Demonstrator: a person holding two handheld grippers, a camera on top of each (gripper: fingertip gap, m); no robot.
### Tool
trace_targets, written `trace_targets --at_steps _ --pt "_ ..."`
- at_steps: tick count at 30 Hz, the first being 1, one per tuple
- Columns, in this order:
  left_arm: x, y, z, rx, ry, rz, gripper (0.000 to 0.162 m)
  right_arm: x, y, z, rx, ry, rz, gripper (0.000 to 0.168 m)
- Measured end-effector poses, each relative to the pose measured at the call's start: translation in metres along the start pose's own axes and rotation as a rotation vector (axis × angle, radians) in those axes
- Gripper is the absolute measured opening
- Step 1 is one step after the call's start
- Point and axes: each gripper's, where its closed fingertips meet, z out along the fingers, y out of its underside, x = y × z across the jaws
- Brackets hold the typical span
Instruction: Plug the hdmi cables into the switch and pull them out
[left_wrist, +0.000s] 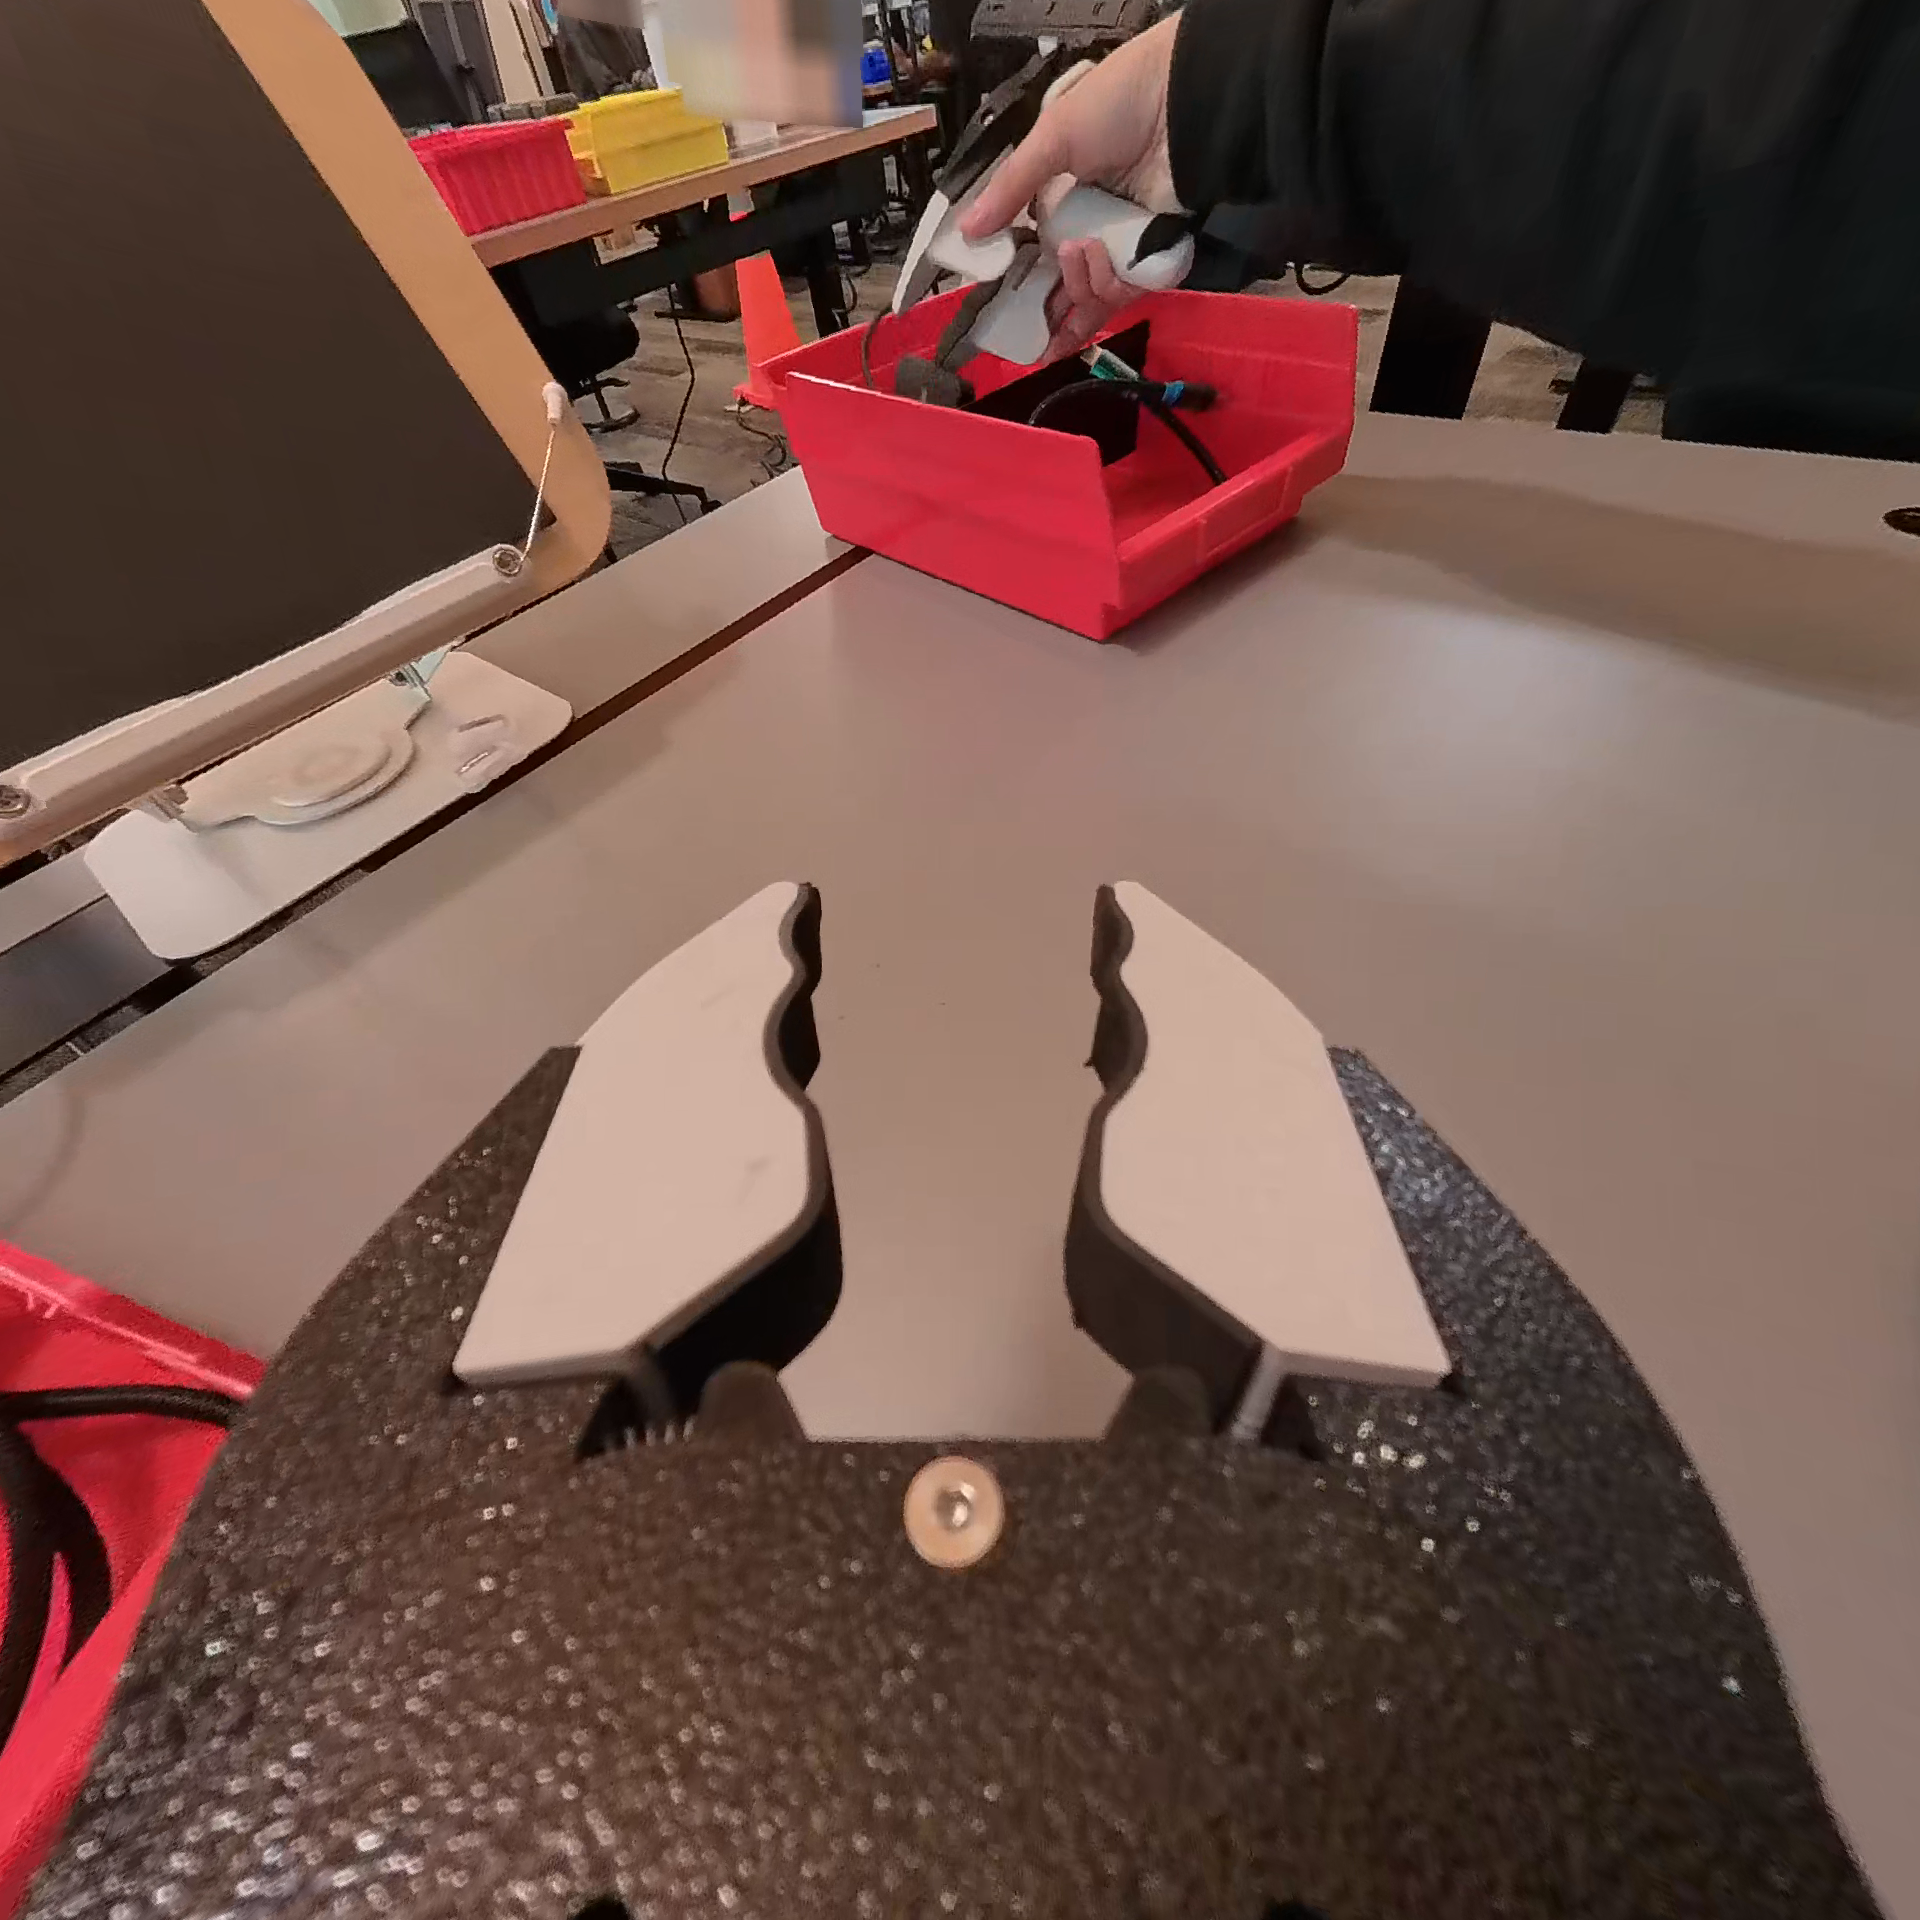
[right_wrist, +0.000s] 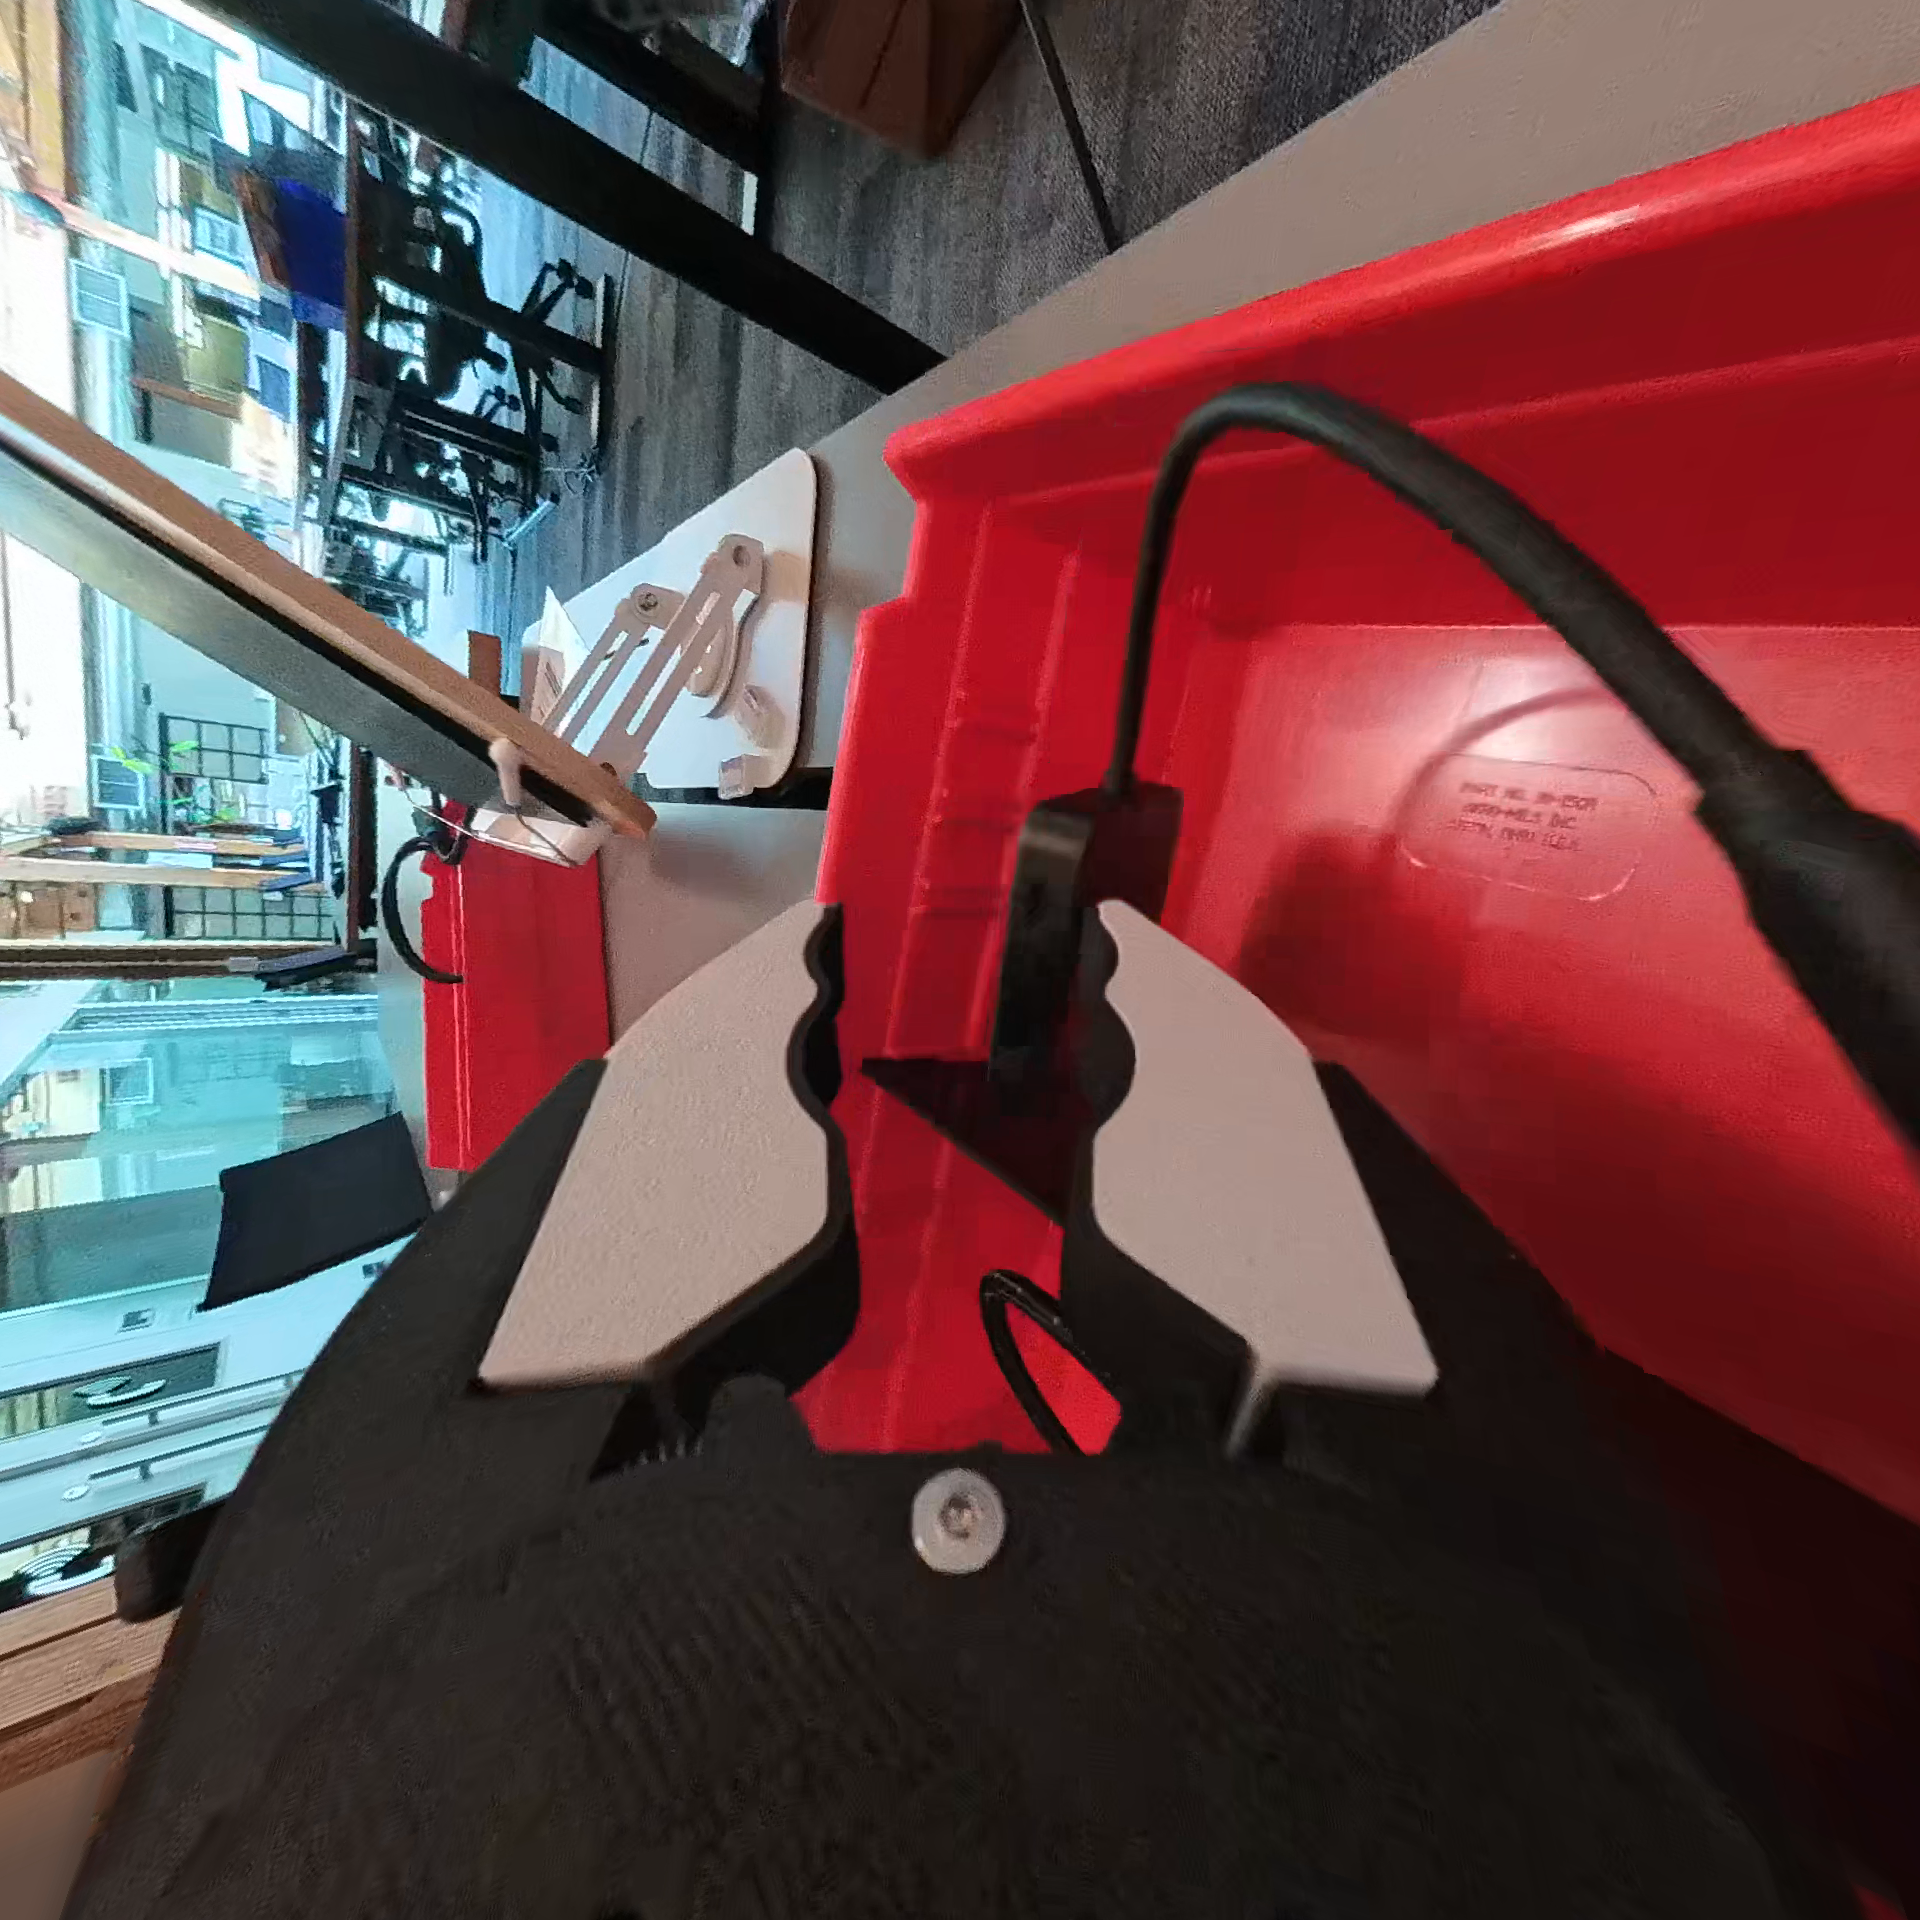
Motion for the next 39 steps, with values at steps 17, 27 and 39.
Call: trace_targets --at_steps 17,27,39 --pt "-0.076 0.000 -0.032 -0.014 -0.229 -0.084 0.050 -0.124 0.095 -0.071 0.191 0.009 -0.729 0.064" --pt "-0.222 0.070 -0.106 -0.444 -0.524 -0.511 0.068 -0.153 0.229 -0.060 0.260 0.036 -1.039 0.065" --pt "-0.267 0.140 -0.026 -0.558 -0.490 -0.983 0.067 -0.157 0.266 -0.060 0.252 0.065 -1.075 0.069"
